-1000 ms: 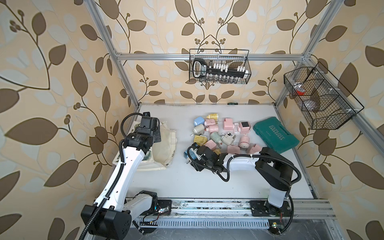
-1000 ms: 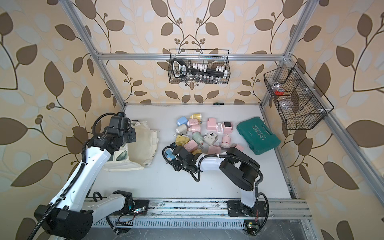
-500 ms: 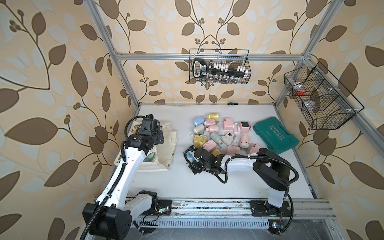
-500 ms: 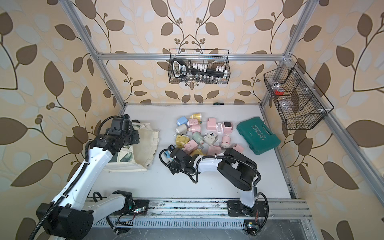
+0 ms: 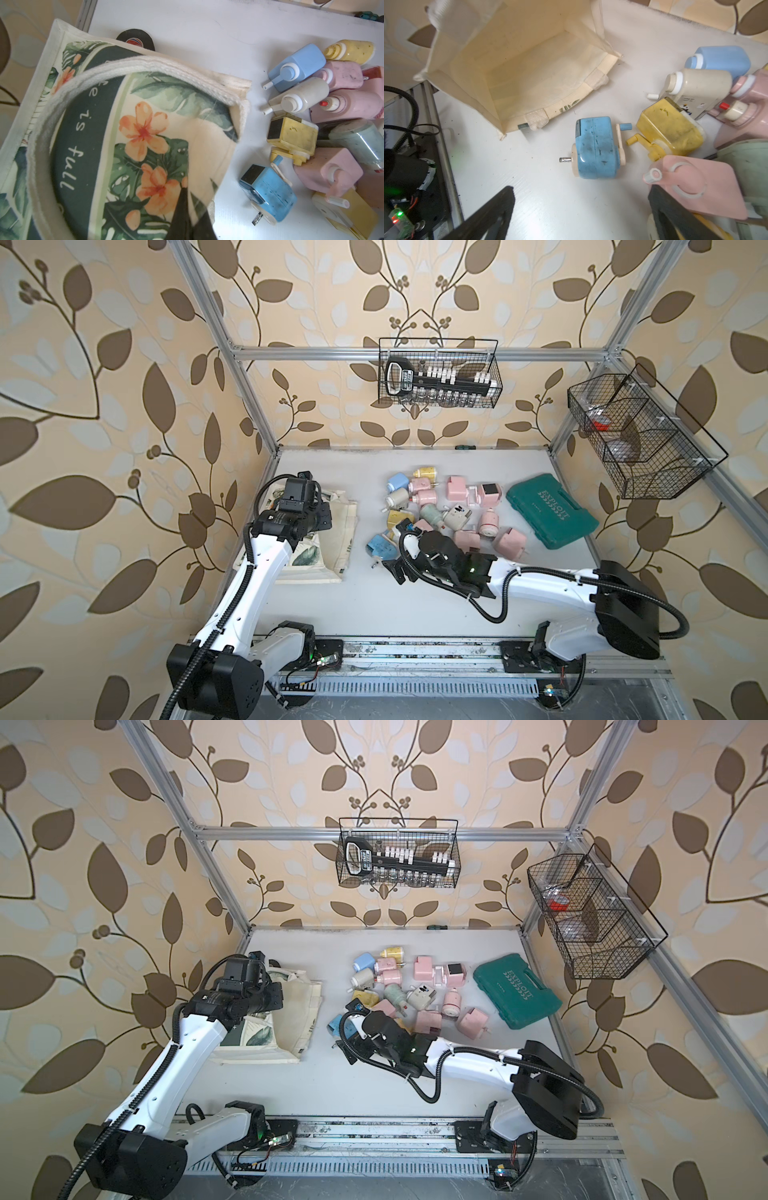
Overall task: Take out the pencil sharpeners from the tote bags
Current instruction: Place the pencil sharpener at the center of the board, then reset both arms
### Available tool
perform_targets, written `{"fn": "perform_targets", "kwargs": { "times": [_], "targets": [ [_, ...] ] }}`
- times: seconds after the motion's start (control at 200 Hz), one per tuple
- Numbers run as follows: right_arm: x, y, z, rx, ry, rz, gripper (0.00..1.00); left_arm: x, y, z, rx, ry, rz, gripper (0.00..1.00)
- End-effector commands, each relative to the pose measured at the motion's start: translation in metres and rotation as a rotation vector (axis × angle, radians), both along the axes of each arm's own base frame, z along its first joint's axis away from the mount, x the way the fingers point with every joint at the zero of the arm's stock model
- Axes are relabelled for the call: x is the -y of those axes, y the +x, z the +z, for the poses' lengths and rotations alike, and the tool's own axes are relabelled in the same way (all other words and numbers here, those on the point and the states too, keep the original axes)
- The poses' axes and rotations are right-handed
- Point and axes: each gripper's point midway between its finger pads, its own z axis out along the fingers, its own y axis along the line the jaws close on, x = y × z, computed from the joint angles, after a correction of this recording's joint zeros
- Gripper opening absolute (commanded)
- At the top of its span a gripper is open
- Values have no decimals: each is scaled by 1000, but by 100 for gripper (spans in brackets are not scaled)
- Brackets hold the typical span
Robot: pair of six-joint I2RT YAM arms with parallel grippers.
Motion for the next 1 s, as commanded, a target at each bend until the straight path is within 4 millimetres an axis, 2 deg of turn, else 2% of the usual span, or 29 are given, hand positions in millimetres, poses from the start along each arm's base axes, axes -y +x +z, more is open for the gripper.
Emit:
{"fn": "perform_targets", "kwargs": {
  "times": [0.0, 0.035, 0.085, 0.155, 0.26, 0.38, 0.41, 0.44, 0.68, 0.865, 0.93, 0.995],
  "targets": [
    [23, 5, 6, 45, -14, -48, 100, 10, 2, -5, -19, -70, -24, 0],
    [30, 6, 9, 51, -6, -63, 100, 13, 1, -5, -27, -78, -34, 5],
    [40, 8, 14, 58, 9, -85, 100, 18, 0, -4, -34, -97, -63, 17],
    [54, 12, 19, 55, 25, -114, 100, 26, -3, 4, -19, -124, -101, 23],
    [83, 22, 27, 33, 86, -181, 100, 26, -6, 24, 79, -135, -108, 49],
    [108, 27, 39, 60, 107, -236, 100, 24, -15, 45, 152, -138, -107, 59],
    [113, 27, 40, 64, 104, -245, 100, 24, -18, 52, 170, -142, -109, 77],
    [117, 28, 42, 68, 103, -255, 100, 24, -20, 58, 187, -146, -108, 83],
    [143, 33, 59, 108, 125, -349, 100, 20, -35, 116, 426, -175, -97, 85],
    [170, 38, 69, 161, 103, -453, 99, 19, -34, 137, 632, -191, -96, 86],
    [186, 40, 73, 193, 93, -516, 100, 11, -31, 139, 698, -186, -52, 98],
    [203, 41, 77, 222, 103, -573, 100, 2, -27, 135, 736, -180, 8, 99]
  ]
}}
